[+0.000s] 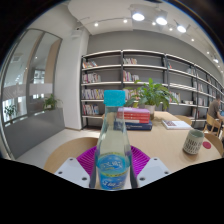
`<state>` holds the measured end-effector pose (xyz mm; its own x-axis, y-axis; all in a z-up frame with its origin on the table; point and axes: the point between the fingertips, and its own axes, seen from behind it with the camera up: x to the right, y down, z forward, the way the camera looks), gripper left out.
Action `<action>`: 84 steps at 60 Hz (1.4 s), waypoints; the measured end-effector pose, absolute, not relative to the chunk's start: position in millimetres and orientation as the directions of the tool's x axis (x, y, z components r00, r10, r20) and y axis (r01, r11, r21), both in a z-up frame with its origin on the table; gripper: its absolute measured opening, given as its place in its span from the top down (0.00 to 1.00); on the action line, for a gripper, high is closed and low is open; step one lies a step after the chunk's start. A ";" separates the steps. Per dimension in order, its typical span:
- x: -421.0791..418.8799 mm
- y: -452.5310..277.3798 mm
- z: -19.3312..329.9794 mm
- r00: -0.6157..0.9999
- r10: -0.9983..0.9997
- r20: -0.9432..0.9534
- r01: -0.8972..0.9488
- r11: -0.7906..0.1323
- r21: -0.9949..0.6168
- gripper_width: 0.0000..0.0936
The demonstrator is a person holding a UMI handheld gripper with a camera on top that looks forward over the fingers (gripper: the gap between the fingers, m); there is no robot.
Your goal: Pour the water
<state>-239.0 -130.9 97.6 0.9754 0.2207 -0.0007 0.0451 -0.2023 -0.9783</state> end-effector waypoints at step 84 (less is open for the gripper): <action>-7.7 11.9 170.7 -0.506 -0.258 -0.823 -0.809 -0.191 0.557 0.55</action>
<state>-7.7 11.9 170.7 -0.5057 -0.2584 -0.8231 -0.8085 -0.1909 0.5566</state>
